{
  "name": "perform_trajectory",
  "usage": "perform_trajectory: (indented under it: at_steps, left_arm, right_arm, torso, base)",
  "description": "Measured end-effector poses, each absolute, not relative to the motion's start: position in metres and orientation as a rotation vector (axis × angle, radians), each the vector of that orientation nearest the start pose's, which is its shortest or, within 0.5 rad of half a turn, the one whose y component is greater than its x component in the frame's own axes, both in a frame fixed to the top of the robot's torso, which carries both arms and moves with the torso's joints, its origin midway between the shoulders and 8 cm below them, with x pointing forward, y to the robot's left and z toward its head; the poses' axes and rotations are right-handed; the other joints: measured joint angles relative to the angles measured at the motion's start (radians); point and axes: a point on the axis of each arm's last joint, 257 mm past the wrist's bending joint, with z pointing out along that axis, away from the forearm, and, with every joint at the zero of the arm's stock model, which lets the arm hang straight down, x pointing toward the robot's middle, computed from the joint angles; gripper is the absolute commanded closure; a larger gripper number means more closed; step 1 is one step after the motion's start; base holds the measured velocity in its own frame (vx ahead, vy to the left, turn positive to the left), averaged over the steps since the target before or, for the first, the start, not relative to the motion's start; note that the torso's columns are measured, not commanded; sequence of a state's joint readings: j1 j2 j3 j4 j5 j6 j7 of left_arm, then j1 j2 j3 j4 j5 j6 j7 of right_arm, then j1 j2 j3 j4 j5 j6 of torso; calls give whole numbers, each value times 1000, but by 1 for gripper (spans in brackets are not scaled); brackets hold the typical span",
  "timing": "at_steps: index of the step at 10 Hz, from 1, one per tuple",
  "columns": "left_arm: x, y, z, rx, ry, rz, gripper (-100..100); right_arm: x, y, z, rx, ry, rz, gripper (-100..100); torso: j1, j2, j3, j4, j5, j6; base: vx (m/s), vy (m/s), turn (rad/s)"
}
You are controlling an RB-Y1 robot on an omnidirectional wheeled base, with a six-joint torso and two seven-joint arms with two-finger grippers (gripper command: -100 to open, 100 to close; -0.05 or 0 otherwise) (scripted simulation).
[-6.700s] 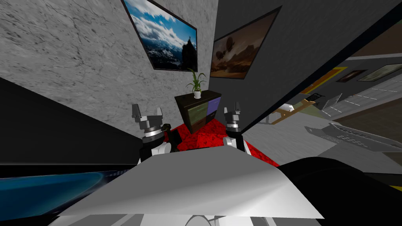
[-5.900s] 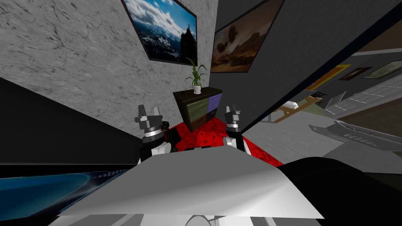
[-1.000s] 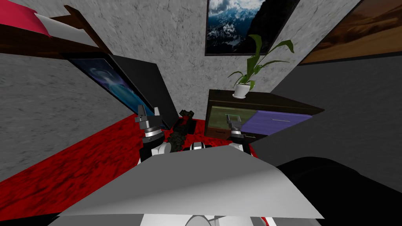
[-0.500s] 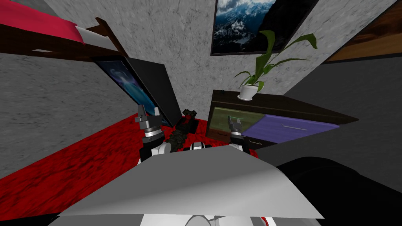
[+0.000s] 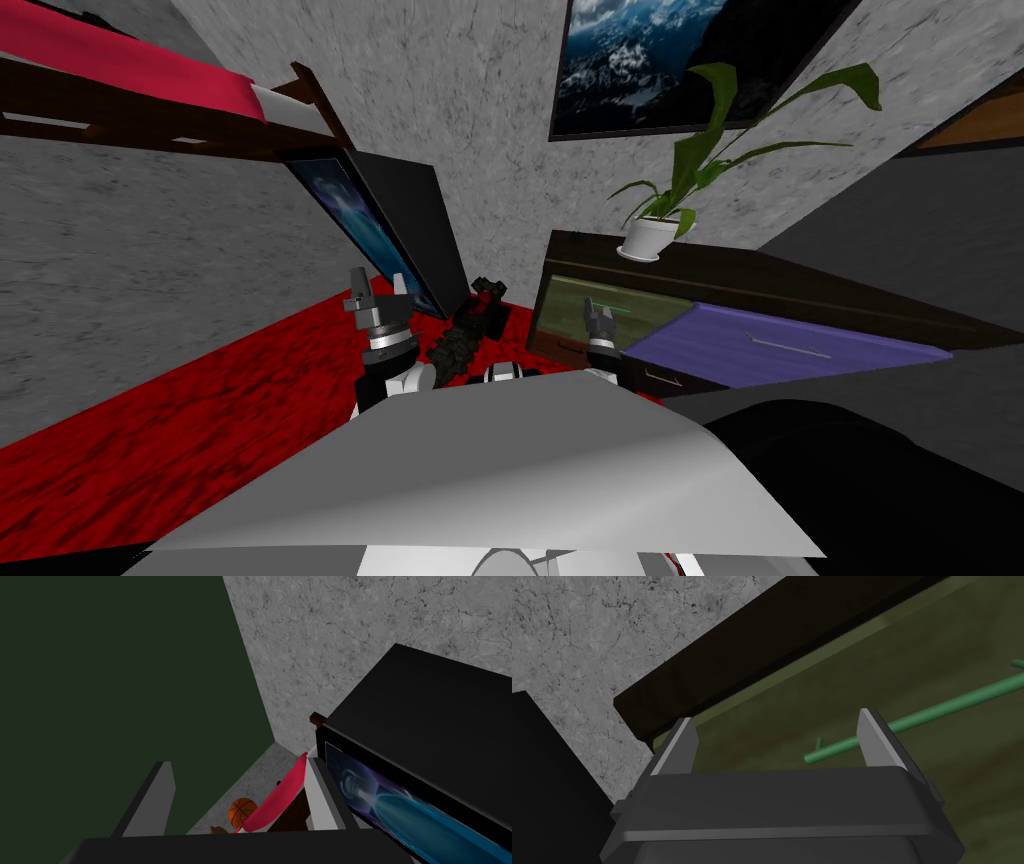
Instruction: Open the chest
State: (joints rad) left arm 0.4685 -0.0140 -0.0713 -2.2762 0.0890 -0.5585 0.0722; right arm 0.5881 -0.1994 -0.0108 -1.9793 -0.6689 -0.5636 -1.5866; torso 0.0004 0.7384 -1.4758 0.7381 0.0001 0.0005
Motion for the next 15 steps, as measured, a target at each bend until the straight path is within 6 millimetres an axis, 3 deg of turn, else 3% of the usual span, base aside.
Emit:
perform_trajectory:
  at_steps: [10, 15]
  left_arm:
    - [338, 265, 43, -691, 465, -1524, 0]
    - [338, 265, 43, -691, 465, -1524, 0]
  right_arm:
    - [326, -413, -190, -1308, 1183, -2240, -100]
    - [317, -410, -210, -1162, 1379, -2140, -100]
  torso:
    - [-1, 0, 0, 0, 0, 0]
    - [0, -1, 0, 0, 0, 0]
  base:
    - [-3, -49, 158]
    - [10, -24, 36]
